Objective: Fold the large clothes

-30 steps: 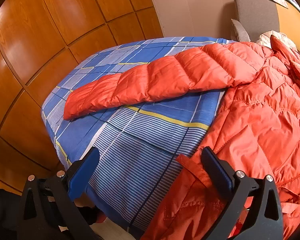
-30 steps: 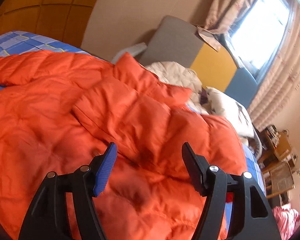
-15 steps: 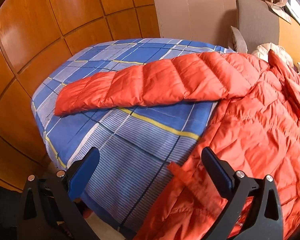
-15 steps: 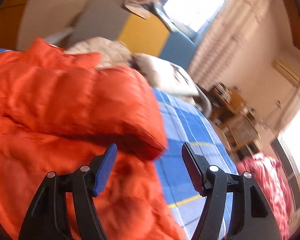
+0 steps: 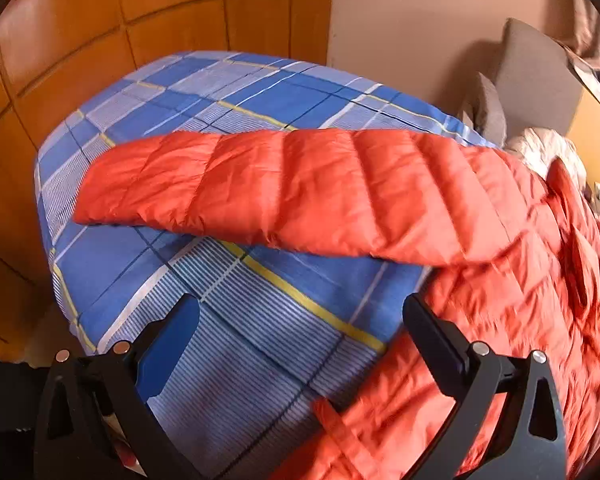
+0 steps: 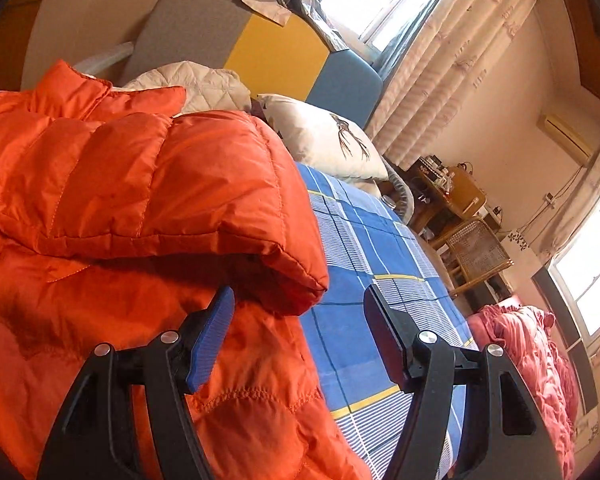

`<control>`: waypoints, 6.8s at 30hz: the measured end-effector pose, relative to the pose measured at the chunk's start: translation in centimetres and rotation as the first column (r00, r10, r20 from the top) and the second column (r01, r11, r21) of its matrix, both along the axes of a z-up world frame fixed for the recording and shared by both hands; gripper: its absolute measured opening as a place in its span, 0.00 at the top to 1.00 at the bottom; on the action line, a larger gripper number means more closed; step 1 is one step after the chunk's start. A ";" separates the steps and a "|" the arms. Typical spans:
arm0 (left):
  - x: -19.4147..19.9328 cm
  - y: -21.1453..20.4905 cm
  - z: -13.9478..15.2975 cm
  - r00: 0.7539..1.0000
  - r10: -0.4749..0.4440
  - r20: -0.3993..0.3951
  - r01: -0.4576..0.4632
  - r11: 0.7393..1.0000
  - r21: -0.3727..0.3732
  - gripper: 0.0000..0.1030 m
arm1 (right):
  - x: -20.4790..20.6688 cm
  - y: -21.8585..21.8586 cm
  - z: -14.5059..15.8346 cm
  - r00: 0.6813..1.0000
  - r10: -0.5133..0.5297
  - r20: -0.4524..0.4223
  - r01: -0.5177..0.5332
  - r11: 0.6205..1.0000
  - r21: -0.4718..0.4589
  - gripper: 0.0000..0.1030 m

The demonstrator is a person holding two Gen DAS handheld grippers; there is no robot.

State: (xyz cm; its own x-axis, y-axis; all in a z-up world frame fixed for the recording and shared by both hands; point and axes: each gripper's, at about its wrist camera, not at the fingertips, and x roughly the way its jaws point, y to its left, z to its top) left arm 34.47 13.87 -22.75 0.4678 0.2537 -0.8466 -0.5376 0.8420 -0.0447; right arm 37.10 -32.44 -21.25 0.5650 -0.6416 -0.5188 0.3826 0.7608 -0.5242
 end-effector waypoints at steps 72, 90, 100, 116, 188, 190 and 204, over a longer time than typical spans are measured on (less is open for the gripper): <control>6.1 -20.3 8.0 0.852 -0.499 0.158 0.412 0.826 0.385 0.94 | -0.8 -2.6 -1.2 0.988 -0.151 0.032 0.150 0.988 0.036 0.25; 0.4 -32.9 2.8 0.573 -0.805 -0.155 0.705 0.387 0.594 0.15 | -0.9 -2.8 -1.5 0.990 -0.140 0.036 0.137 0.988 0.068 0.25; -0.9 -24.5 4.7 0.749 -0.663 -0.007 0.597 0.669 0.443 0.15 | -1.2 -1.9 -1.2 0.994 -0.099 0.048 0.096 0.994 0.060 0.25; -0.8 -14.9 0.9 0.905 -0.425 -0.003 0.400 0.850 0.344 0.17 | -1.9 0.9 0.6 0.997 0.027 0.073 -0.030 0.998 0.052 0.25; 10.2 -11.7 -1.3 0.939 -0.344 0.014 0.320 0.886 0.334 0.07 | 11.3 8.2 -3.5 0.926 0.376 -0.022 -0.340 0.859 0.384 0.98; 9.7 -11.4 -0.9 0.936 -0.353 0.019 0.329 0.891 0.314 0.07 | 10.1 7.0 -1.9 0.929 0.368 0.026 -0.343 0.833 0.435 0.98; 7.6 -10.5 -0.6 0.939 -0.343 0.028 0.324 0.907 0.268 0.06 | 7.7 -5.4 -1.2 0.997 0.063 0.040 -0.074 0.896 0.437 0.98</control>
State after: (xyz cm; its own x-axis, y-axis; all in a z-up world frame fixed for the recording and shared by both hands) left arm 42.05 3.34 -23.34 0.6205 0.2749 -0.7344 -0.2266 0.9595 0.1677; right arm 44.82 -37.86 -22.43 0.6152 -0.3118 -0.7241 0.3298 0.9360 -0.1229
